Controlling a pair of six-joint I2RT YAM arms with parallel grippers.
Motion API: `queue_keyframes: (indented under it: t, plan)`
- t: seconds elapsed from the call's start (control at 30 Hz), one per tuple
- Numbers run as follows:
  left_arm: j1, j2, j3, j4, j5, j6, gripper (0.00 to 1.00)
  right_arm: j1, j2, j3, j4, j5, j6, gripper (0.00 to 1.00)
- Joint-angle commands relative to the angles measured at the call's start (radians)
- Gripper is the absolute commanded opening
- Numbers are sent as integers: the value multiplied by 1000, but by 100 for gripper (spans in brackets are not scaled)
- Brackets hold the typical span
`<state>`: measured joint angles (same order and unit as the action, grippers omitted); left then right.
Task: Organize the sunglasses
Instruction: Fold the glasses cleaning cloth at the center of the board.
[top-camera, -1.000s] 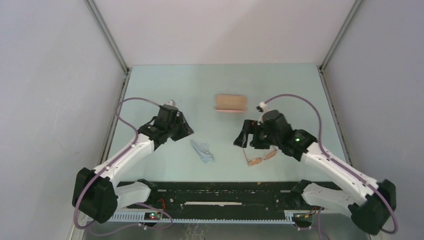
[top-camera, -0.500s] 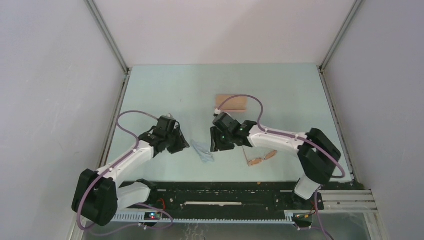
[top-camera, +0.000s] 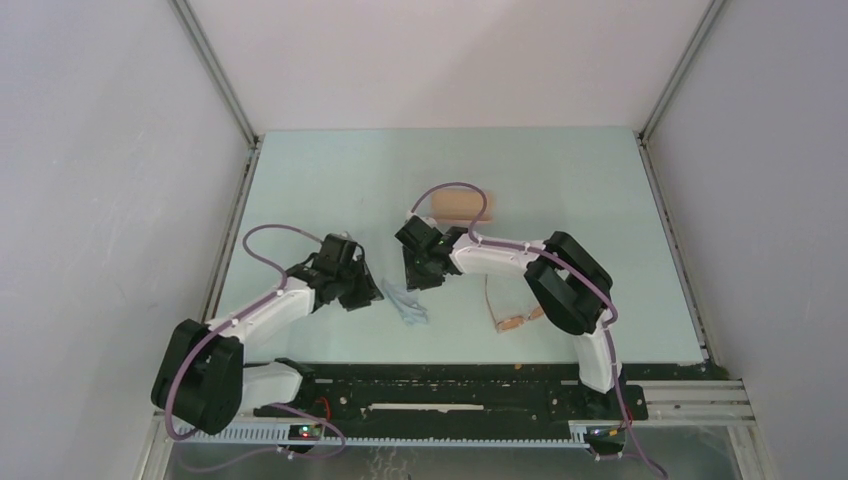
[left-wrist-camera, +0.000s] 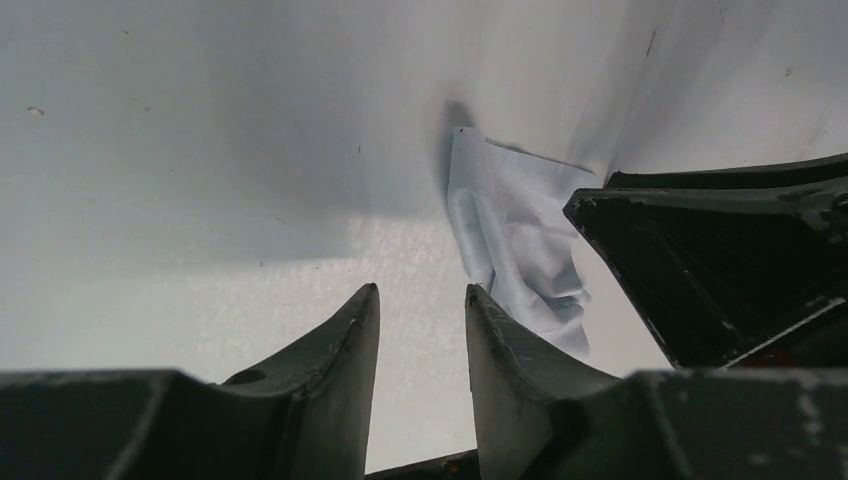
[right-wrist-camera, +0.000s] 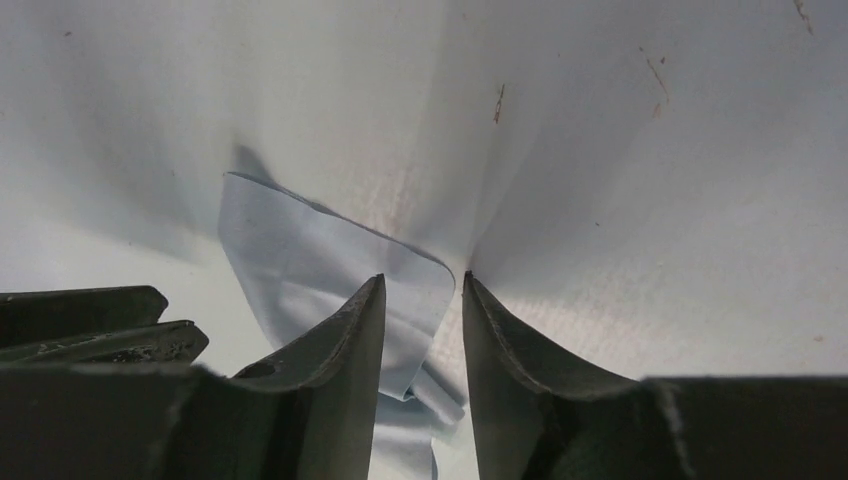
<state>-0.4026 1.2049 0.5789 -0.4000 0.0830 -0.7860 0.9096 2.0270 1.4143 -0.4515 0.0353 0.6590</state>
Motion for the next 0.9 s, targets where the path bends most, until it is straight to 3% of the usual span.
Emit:
queue_keyframes:
  t: [0.0, 0.13, 0.37, 0.7, 0.87]
  plan:
    - [5, 18, -14, 40, 21, 5, 42, 0, 20, 56, -30, 35, -11, 42]
    - [5, 41, -20, 61, 25, 5, 41, 0, 30, 57, -30, 41, -9, 37]
    - [0, 109, -11, 101, 52, 7, 42, -5, 8, 49, -21, 18, -16, 0]
    - [-14, 214, 22, 171, 85, -7, 38, -6, -46, 7, 4, 15, -9, 0]
    - [-15, 250, 32, 204, 57, -14, 21, -13, -81, -30, 24, 11, 4, 0]
